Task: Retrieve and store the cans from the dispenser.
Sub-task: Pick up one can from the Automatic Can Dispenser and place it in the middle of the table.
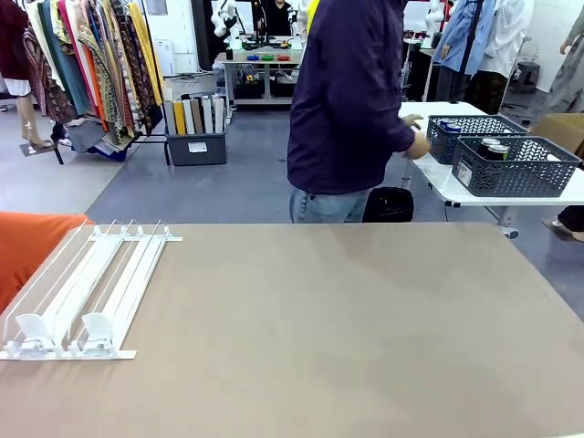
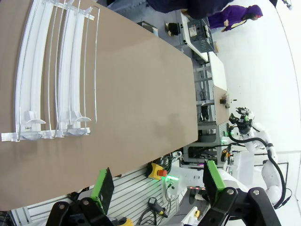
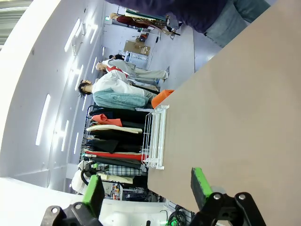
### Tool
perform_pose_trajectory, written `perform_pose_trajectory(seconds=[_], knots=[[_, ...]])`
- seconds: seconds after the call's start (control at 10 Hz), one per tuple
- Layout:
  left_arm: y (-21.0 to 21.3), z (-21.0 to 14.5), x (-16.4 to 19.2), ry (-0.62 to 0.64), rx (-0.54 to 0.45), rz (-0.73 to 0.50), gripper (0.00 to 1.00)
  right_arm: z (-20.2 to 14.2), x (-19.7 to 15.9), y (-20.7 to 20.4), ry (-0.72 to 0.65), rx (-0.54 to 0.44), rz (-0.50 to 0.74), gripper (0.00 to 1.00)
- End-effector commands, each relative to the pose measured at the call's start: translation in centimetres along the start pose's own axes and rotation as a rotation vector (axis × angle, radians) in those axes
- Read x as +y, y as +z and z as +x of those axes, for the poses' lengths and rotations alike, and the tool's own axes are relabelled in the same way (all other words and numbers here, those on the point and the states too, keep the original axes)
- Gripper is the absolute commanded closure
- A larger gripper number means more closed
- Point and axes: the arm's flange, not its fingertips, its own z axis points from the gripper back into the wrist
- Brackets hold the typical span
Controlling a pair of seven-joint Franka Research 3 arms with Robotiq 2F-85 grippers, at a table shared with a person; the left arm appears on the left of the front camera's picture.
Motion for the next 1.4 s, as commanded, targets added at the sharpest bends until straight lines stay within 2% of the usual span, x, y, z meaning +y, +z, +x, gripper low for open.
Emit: perform_pose_trajectory(seconds=[0.0, 1.3], knots=[[-0.12, 0.01, -0.12, -0.008, -0.004, -0.016, 0.00, 0.09, 0.31, -0.07, 0.004, -0.010, 0.015, 0.00], [-0.12, 0.01, -0.12, -0.008, -0.004, -0.016, 0.00, 0.09, 0.31, -0.07, 0.004, -0.010, 0.015, 0.00]])
